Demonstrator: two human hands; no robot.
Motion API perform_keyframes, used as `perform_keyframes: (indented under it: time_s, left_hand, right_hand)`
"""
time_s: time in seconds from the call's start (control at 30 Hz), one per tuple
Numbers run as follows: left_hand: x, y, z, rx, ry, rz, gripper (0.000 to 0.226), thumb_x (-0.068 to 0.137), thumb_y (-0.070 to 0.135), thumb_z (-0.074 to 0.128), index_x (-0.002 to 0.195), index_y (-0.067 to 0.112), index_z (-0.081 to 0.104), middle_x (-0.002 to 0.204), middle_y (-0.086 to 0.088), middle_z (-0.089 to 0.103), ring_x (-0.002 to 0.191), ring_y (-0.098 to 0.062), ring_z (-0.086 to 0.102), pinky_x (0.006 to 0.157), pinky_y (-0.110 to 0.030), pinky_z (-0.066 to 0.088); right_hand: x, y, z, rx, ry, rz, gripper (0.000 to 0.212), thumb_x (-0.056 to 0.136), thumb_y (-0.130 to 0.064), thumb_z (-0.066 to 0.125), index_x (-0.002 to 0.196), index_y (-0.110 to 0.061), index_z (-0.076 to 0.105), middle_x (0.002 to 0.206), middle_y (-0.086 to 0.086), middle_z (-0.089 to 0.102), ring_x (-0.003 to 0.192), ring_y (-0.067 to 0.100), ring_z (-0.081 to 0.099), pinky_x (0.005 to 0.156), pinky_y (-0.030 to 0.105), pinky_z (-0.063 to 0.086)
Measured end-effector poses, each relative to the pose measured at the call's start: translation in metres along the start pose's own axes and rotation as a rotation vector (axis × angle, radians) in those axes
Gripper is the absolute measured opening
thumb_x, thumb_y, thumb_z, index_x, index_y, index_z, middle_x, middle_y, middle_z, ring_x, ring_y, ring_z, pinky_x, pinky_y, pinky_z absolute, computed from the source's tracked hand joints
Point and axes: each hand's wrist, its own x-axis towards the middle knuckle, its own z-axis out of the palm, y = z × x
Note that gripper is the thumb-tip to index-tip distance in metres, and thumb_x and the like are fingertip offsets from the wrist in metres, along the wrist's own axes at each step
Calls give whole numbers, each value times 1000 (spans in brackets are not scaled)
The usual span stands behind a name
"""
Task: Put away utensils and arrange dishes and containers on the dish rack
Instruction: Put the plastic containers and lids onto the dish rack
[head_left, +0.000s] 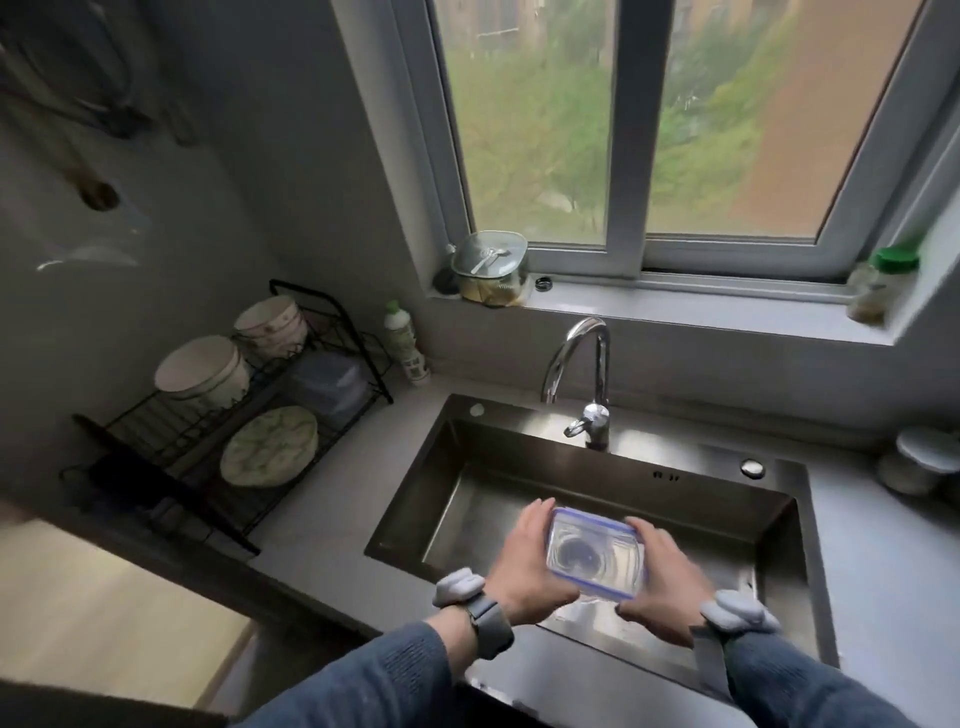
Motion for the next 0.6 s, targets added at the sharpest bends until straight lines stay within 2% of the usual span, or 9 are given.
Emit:
perform_keyframes:
  time_s: [0.07, 0.2, 0.3, 0.37, 0.43, 0.5, 0.53, 0.6]
  left_hand:
    - [8, -15, -31, -14, -15, -1, 113, 60, 43, 83, 156, 24, 26, 159, 7, 31, 147, -8, 32, 119, -19, 26]
    - [30, -63, -105, 190, 47, 46, 108, 70, 30, 77, 159, 29, 16, 166, 8, 11, 151, -14, 20, 120, -21, 18]
    - [41, -83, -144, 316, 125, 90, 109, 70, 34, 73, 159, 30, 11, 167, 6, 3, 151, -18, 13, 123, -26, 18]
    - [50, -103, -170, 294, 175, 63, 113, 69, 39, 74, 159, 32, 7, 167, 7, 0, 152, -18, 10, 124, -28, 19]
    - [60, -121, -195, 113, 230, -12, 120, 68, 42, 80, 159, 29, 4, 166, 7, 6, 151, -14, 17, 120, -27, 28]
    - [65, -124, -208, -256, 233, -209, 115, 71, 35, 85, 158, 26, 11, 156, 4, 25, 140, -12, 38, 102, -21, 44]
    - [71, -130, -214, -439, 206, -294, 100, 74, 30, 82, 155, 23, 22, 150, 1, 38, 131, -14, 50, 95, -25, 48]
    - [83, -141, -230, -728, 119, -365, 53, 84, 26, 70, 132, 15, 50, 129, -8, 62, 103, -17, 68, 84, -33, 57]
  right_hand:
    - [19, -29, 3, -23, -5, -24, 114, 46, -52, 72, 148, -34, 24, 139, -8, 45, 117, 16, 58, 94, 29, 51]
    - [69, -116, 14, 11, 10, -98, 111, 44, -55, 75, 143, -34, 31, 126, -12, 47, 109, 11, 57, 90, 27, 50]
    - [91, -168, 15, 53, 54, -123, 104, 44, -53, 78, 138, -37, 36, 120, -15, 48, 103, 8, 57, 86, 24, 50]
    - [109, -202, 24, 80, 101, -142, 100, 43, -56, 78, 133, -40, 39, 119, -15, 51, 100, 8, 59, 85, 25, 52]
    - [126, -233, 29, 133, 155, -155, 94, 41, -61, 79, 126, -42, 44, 115, -16, 55, 97, 5, 61, 83, 28, 55]
    - [136, -250, 28, 179, 186, -160, 93, 40, -68, 81, 122, -41, 47, 111, -17, 57, 95, 4, 63, 82, 30, 56]
    - [142, -260, 31, 196, 198, -156, 95, 40, -72, 81, 122, -40, 47, 111, -17, 57, 96, 4, 63, 82, 30, 56]
    - [158, -281, 35, 226, 215, -142, 100, 39, -77, 81, 125, -39, 47, 112, -16, 57, 98, 5, 63, 84, 30, 56]
